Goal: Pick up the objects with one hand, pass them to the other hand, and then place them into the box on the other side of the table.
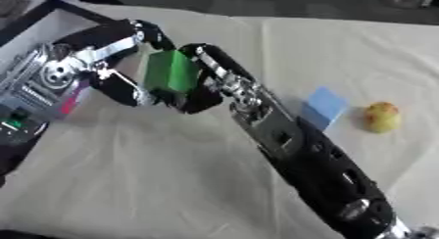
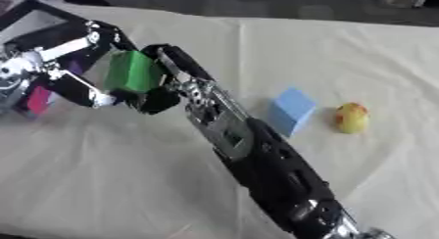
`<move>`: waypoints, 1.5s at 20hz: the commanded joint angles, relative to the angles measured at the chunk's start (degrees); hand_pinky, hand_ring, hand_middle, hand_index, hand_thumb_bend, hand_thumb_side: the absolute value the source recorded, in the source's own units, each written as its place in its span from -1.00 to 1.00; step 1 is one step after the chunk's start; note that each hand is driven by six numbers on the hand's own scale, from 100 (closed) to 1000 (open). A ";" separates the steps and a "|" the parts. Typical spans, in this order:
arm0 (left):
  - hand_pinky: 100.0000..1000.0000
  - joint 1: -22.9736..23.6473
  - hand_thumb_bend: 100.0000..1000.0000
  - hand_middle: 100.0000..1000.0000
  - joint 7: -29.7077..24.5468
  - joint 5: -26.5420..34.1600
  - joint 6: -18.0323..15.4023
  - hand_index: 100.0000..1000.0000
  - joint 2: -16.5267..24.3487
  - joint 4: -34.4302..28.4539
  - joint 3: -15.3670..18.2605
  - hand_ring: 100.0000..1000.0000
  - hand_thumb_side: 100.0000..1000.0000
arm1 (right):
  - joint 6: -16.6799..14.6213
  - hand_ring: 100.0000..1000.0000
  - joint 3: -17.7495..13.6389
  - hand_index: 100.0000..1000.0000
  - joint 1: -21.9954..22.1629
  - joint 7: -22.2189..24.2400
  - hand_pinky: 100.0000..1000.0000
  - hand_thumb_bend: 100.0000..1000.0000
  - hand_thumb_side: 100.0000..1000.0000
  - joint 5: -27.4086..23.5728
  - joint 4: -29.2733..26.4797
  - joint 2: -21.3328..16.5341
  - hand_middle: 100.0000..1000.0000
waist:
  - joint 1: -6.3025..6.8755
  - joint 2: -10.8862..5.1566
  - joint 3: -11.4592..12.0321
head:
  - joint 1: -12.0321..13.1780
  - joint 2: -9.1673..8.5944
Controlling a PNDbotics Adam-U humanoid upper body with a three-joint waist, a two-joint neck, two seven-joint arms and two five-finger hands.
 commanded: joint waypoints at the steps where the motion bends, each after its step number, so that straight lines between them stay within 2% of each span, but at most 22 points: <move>1: 0.76 -1.05 -0.58 0.31 0.34 0.67 0.53 0.44 0.75 -1.09 0.52 0.51 -1.00 | -0.24 -0.02 0.52 -0.18 -1.11 0.54 -0.03 -1.00 -0.97 0.15 -0.91 1.02 -0.11 | 0.28 -1.93 0.04 | 0.19 -0.11; 6: 0.74 -1.08 -0.88 0.16 1.23 1.49 1.23 0.27 0.61 -1.27 0.52 0.43 -1.00 | -0.53 -0.02 0.66 -0.18 -1.05 1.27 -0.03 -1.00 -0.98 0.28 -0.89 1.11 -0.11 | 0.26 -1.90 0.06 | 0.26 -0.11; 13: 0.65 -0.99 -0.86 -0.16 3.41 1.52 1.82 -0.19 0.42 -1.13 0.45 0.18 -1.00 | -0.76 0.02 0.56 -0.13 -0.96 1.58 0.02 -1.00 -1.00 -0.14 -1.25 1.23 -0.07 | 0.22 -1.88 -0.04 | 0.23 -0.11; 17: 0.61 -0.87 -0.84 -0.29 5.24 0.28 2.12 -0.29 0.45 -0.87 0.47 0.09 -1.00 | -0.96 0.08 0.29 -0.04 -0.96 0.73 0.08 -1.00 -0.97 -0.28 -1.47 1.12 0.01 | 0.23 -1.86 -0.19 | 0.19 -0.11; 19: 0.60 -0.77 -0.80 -0.32 5.86 -0.55 2.27 -0.25 0.57 -0.85 0.46 0.08 -1.00 | -0.83 0.13 0.13 0.02 -0.97 0.15 0.12 -1.00 -0.77 0.06 -1.27 0.97 0.06 | 0.25 -1.88 -0.23 | 0.18 -0.11; 23: 0.59 -0.37 -0.74 -0.34 6.45 -1.79 2.71 -0.26 1.03 -1.11 0.61 0.06 -1.00 | 1.12 0.29 -0.37 0.20 -1.03 -1.53 0.21 -1.00 -0.24 1.56 -0.55 0.57 0.22 | 0.28 -1.92 -0.28 | 0.16 -0.11; 25: 0.59 -0.12 -0.72 -0.35 6.45 -2.03 2.86 -0.26 1.30 -1.34 0.71 0.05 -1.00 | 2.42 0.33 -0.55 0.26 -1.14 -2.12 0.23 -1.00 -0.14 2.29 -0.28 0.36 0.27 | 0.28 -1.93 -0.28 | 0.14 -0.11; 26: 0.59 0.02 -0.71 -0.36 6.41 -2.08 2.95 -0.28 1.46 -1.46 0.78 0.05 -1.00 | 3.16 0.35 -0.65 0.31 -1.17 -2.26 0.24 -1.00 -0.02 2.51 -0.12 0.31 0.28 | 0.29 -1.93 -0.28 | 0.12 -0.11; 30: 0.59 0.58 -0.71 -0.37 5.93 -1.79 3.25 -0.29 2.17 -1.82 1.02 0.04 -1.00 | 4.33 0.37 -0.54 0.34 -1.44 -1.66 0.22 -1.00 0.15 2.97 -0.69 0.05 0.30 | 0.30 -1.94 -0.27 | 0.11 -0.11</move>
